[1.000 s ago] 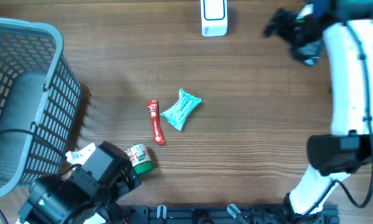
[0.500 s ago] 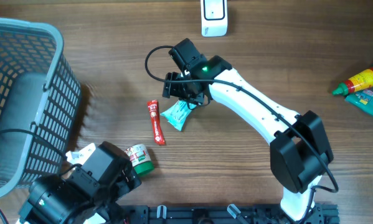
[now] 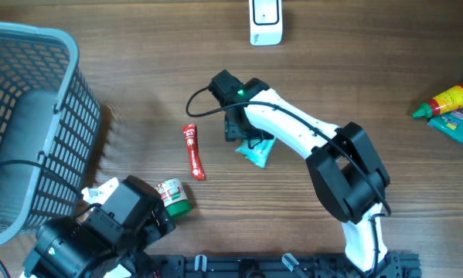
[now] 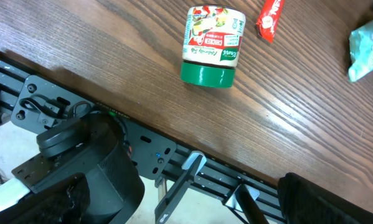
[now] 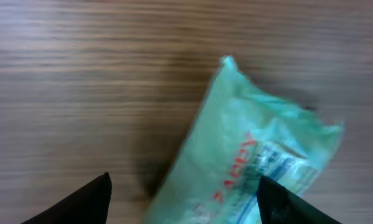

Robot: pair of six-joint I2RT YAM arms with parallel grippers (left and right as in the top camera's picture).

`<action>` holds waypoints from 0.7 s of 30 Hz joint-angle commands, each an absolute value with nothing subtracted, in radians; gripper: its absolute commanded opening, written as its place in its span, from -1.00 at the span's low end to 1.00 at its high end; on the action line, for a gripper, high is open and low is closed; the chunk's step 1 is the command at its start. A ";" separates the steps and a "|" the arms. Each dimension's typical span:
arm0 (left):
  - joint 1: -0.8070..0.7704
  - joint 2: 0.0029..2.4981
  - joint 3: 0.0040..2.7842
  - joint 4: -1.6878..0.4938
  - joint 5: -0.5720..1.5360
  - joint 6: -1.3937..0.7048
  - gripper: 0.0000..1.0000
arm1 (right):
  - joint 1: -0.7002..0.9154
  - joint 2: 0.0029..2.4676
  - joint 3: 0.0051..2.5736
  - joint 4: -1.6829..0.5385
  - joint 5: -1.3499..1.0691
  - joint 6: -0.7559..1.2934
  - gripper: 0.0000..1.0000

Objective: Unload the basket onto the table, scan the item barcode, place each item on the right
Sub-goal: 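Reach the right gripper to the teal wipes pack and grasp it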

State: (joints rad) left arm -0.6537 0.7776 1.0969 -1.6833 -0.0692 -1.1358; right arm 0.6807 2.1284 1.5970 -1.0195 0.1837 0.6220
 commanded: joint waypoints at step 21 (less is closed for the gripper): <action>-0.653 0.773 1.096 -1.684 -0.075 -1.149 1.00 | 0.853 2.232 1.661 -1.126 0.284 0.779 -0.59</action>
State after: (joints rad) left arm -0.6537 0.7776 1.0969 -1.6833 -0.0692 -1.1358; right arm 0.8619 2.2238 1.6970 -1.1034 0.2596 0.7414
